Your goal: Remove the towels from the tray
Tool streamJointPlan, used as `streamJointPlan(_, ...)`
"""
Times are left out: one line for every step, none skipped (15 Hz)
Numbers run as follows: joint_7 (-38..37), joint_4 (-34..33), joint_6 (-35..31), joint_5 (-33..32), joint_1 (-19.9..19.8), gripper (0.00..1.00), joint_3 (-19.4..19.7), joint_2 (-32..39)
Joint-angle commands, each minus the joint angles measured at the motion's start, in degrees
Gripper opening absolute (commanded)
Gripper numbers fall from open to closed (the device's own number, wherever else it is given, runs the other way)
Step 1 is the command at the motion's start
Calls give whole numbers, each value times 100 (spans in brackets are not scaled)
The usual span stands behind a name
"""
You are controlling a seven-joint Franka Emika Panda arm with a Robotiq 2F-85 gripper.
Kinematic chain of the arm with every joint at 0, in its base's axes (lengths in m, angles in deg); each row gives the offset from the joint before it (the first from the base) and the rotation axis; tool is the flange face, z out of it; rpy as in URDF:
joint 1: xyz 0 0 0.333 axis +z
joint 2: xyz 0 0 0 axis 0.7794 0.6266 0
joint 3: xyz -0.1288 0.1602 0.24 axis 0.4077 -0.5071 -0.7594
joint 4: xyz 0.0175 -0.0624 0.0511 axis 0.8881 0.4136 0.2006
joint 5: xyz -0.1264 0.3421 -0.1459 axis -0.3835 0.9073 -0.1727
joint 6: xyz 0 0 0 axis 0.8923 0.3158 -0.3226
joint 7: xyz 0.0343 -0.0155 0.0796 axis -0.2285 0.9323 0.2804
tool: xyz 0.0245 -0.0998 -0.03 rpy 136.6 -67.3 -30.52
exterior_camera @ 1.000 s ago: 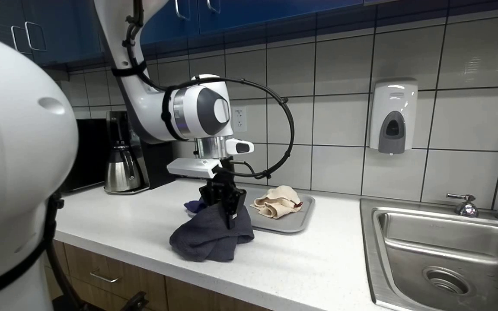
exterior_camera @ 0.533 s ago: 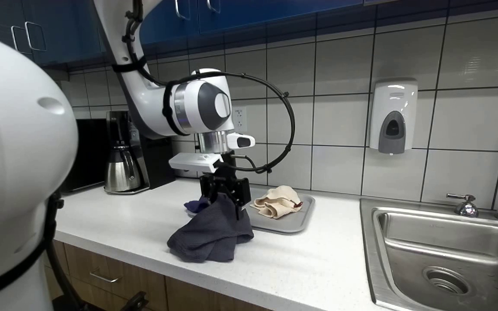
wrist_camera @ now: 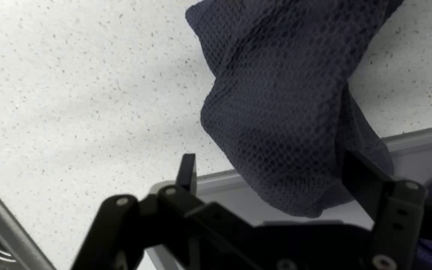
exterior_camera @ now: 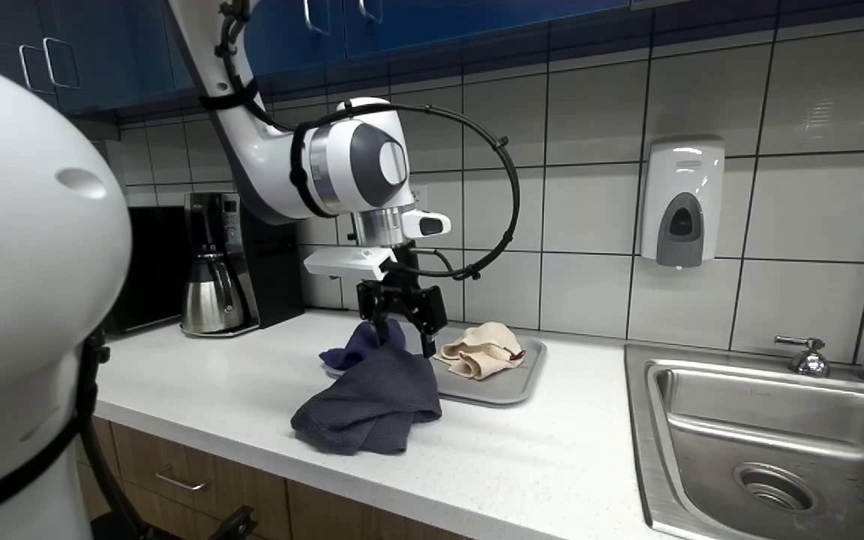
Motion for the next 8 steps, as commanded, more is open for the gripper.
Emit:
streamJointPlan(-95,-258,174,-77,-142,100,-84,-33)
streamJointPlan(-85,-341,168,-77,-151,100,-81,17)
streamJointPlan(-86,-414,151,-82,-157,100,-80,60)
streamJointPlan(-73,-506,133,-85,-163,100,-75,124)
streamJointPlan(-60,-601,121,-79,-165,100,-69,191)
streamJointPlan(-30,-711,106,-59,-167,100,-55,284)
streamJointPlan(-33,-805,88,-72,-171,100,-42,363)
streamJointPlan(-12,-925,72,-70,-173,100,-25,480)
